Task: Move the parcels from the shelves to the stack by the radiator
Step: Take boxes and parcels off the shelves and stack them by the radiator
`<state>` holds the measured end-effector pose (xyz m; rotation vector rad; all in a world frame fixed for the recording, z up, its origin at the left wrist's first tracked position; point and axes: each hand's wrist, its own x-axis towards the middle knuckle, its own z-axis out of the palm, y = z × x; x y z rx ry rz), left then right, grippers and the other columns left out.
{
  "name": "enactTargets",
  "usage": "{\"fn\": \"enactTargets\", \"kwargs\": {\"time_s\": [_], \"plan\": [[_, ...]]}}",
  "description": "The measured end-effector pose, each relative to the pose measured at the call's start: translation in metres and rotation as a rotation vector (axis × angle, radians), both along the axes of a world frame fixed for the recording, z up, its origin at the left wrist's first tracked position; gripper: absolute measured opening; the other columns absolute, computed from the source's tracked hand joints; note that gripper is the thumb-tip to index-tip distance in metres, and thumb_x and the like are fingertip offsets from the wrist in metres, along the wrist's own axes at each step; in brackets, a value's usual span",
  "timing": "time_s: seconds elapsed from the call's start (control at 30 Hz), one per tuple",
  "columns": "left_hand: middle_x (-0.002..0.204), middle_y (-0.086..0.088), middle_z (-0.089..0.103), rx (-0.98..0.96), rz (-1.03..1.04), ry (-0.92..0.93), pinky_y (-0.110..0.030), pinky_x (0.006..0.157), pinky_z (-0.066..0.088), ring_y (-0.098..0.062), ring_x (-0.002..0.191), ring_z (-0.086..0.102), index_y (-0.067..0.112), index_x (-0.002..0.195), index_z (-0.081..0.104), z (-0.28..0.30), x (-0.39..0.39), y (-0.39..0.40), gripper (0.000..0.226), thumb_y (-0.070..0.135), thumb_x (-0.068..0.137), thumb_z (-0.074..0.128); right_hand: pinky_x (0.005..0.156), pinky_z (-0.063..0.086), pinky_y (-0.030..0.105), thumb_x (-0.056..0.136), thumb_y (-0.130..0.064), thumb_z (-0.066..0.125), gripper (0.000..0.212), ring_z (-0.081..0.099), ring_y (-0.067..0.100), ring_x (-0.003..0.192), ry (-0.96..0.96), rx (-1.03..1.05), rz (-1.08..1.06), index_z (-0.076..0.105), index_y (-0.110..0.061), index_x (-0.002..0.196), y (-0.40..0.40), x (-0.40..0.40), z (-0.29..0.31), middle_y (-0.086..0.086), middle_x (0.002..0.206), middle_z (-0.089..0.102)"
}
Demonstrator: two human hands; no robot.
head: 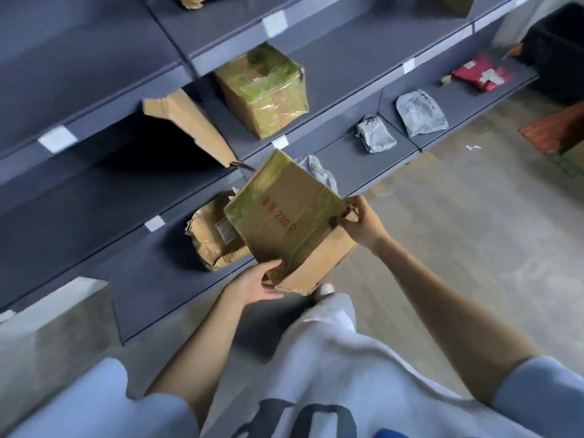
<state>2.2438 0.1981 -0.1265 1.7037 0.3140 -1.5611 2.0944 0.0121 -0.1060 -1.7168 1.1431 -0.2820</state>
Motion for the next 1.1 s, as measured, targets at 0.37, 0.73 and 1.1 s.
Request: {"fn": "enactTargets", "kwargs": {"time_s": [0.37,0.73,1.1], "plan": [[0.135,-0.007,0.042,-0.127,-0.444,0.038,-0.049,0.085,0.049,-0.034,0.115,0.052,0.02,0.127,0.048,-0.013,-0.119,-0.337,0.041,0.019,0.088,0.062,0.078,0.035,0.025,0.087,-0.012,0.059,0.037,0.052,0.026,0.112,0.048,-0.087,-0.482,0.047,-0.006,0.121,-0.242,-0.187,0.009,0.012,0.124,0.055],[0.134,-0.01,0.054,-0.255,-1.186,0.033,-0.034,0.073,0.049,-0.02,0.096,0.057,0.014,0.135,0.044,-0.008,-0.368,-0.684,0.051,0.033,0.09,0.059,0.082,0.039,0.03,0.086,-0.003,0.056,0.03,0.051,0.023,0.105,0.013,-0.046,-1.254,0.047,-0.009,0.114,-0.432,-0.441,0.027,0.013,0.115,0.054],[0.104,-0.007,0.057,-0.307,-1.388,-0.124,-0.028,0.06,0.043,-0.013,0.073,0.055,0.01,0.133,0.043,-0.021,-0.591,-0.924,0.042,0.024,0.095,0.051,0.08,0.043,0.031,0.083,0.0,0.058,0.027,0.053,0.018,0.094,-0.122,0.048,-1.509,0.046,-0.014,0.103,-0.598,-0.639,-0.017,0.008,0.104,0.058]]}}
